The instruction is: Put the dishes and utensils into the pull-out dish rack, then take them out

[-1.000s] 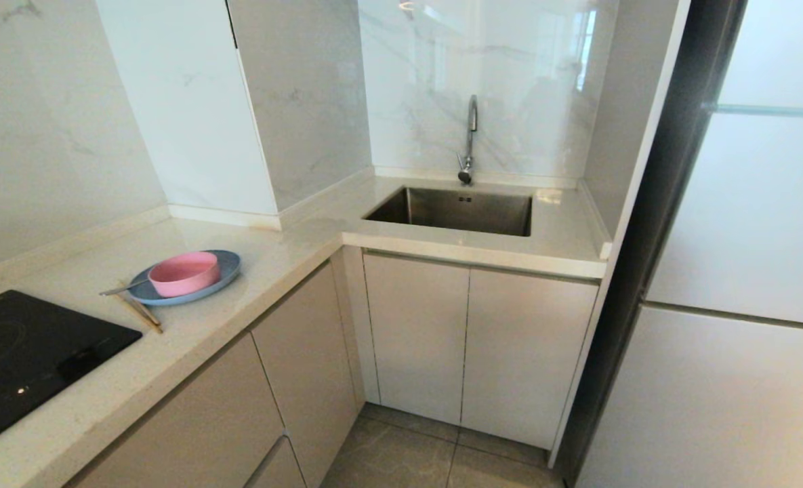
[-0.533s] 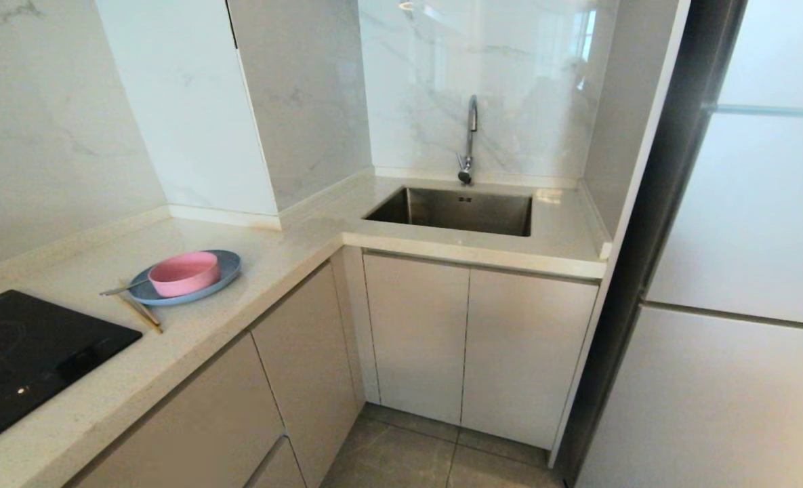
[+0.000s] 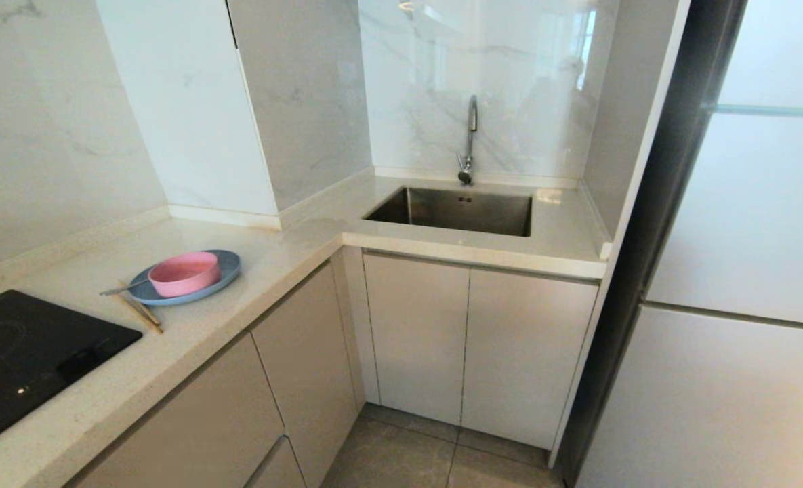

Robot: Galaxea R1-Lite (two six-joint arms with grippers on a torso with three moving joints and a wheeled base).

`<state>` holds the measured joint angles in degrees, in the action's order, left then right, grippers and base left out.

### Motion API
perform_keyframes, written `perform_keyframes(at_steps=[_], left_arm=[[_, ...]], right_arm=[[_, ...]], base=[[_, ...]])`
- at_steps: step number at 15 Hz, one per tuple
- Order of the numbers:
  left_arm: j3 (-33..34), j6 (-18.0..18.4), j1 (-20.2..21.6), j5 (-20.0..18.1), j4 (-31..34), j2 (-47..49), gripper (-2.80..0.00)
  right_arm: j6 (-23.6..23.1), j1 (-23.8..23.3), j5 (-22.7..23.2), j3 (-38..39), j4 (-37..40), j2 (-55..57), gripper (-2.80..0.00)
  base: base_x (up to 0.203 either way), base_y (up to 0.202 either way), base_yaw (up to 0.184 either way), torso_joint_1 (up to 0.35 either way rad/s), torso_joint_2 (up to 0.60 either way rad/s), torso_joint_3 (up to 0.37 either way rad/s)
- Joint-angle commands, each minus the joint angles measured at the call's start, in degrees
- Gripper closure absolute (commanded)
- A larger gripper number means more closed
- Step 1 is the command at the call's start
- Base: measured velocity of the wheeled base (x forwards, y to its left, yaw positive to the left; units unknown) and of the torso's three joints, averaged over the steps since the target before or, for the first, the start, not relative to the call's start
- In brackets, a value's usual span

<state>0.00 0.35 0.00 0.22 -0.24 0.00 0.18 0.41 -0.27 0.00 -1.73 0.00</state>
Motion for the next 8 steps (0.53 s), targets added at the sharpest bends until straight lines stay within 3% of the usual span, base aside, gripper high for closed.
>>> perform_keyframes(at_steps=[1, 8], left_arm=[[0.09, 0.0, 0.0, 0.04, -0.02, 0.09, 0.0], [0.09, 0.0, 0.0, 0.04, -0.02, 0.09, 0.0]], right_arm=[[0.03, 0.02, 0.0, 0.44, -0.03, 0.0, 0.0], [0.08, 0.02, -0.04, 0.53, -0.03, 0.0, 0.0]], base=[[0.0, 0.0, 0.0, 0.0, 0.0, 0.0], [0.0, 0.0, 0.0, 0.0, 0.0, 0.0]])
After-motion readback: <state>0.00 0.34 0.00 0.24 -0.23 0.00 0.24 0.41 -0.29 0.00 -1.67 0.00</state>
